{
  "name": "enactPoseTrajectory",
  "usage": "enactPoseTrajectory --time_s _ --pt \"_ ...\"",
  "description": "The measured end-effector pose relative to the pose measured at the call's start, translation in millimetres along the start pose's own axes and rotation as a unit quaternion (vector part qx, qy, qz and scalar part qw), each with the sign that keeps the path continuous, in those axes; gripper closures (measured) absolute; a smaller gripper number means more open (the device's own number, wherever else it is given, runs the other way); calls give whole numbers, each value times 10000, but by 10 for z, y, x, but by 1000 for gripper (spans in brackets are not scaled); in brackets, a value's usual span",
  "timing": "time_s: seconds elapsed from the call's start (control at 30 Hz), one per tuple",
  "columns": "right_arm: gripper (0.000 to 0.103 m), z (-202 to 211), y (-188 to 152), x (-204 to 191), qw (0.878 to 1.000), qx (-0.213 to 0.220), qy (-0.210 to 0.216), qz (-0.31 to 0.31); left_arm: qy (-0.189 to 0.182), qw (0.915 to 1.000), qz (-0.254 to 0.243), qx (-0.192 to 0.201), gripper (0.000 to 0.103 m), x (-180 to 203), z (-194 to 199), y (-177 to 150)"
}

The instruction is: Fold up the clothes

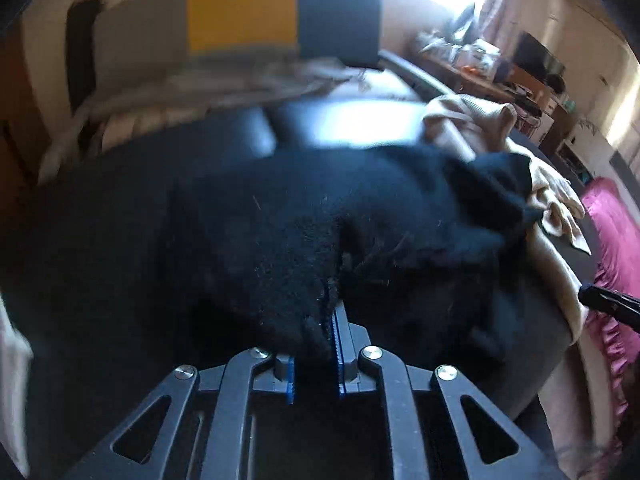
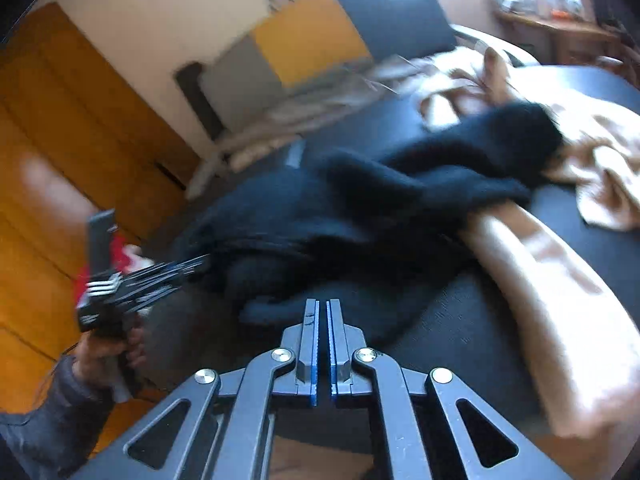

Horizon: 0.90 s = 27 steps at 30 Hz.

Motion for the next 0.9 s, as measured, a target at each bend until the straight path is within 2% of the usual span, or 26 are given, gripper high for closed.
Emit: enactPoseTrajectory --time_s 0.03,0.1,0.17,0.23,0.3,0.37,0.47,0.57,0.7,0.77,0.87,0.9 --pt "87 -8 -39 69 9997 -46 -236 -44 -41 9999 116 -47 87 -73 0 -93" --pt "59 -55 -23 259 9977 -136 -654 -67 -70 9994 342 -66 87 -216 66 -256" --pt "54 -79 -36 380 9961 -160 -862 -103 -84 9982 599 -3 87 -376 168 -363" --pt "54 -72 -25 471 9959 -126 -891 -97 -30 9966 819 96 87 -524 308 -455" --pt "54 -91 11 541 9954 -105 -954 -13 -143 9958 851 300 87 -505 428 -446" --pt "55 -136 48 614 9947 -119 -1017 109 -200 9965 662 464 87 -388 502 -427" --pt "55 -343 107 815 9920 -374 -1194 175 -188 9978 243 585 87 -123 522 -363" --pt "63 -405 242 1035 9942 -298 -1035 60 -315 9983 -56 488 87 230 374 -232" --pt "65 -350 509 1337 9944 -154 -1041 -119 -172 9991 -351 154 87 545 -18 -51" --pt "68 -306 677 1532 9941 -30 -1061 -242 -76 9989 -445 -89 87 600 -229 14" --pt "69 -164 1018 1878 9904 272 -1270 -484 -10 9980 -602 -215 87 621 -377 85" --pt "69 -95 1110 1930 9903 397 -1214 -542 -5 9978 -605 -262 86 602 -401 119"
Point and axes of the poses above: each gripper's, at about its wrist camera, not at the fingertips, and z roughly against the way its jaws point, x to its right, y to its top, the point moved 3 cm from there along -z, roughly the way its jaws point, and after that the axes turned 15 degrees about y, right-handed, at the moved point
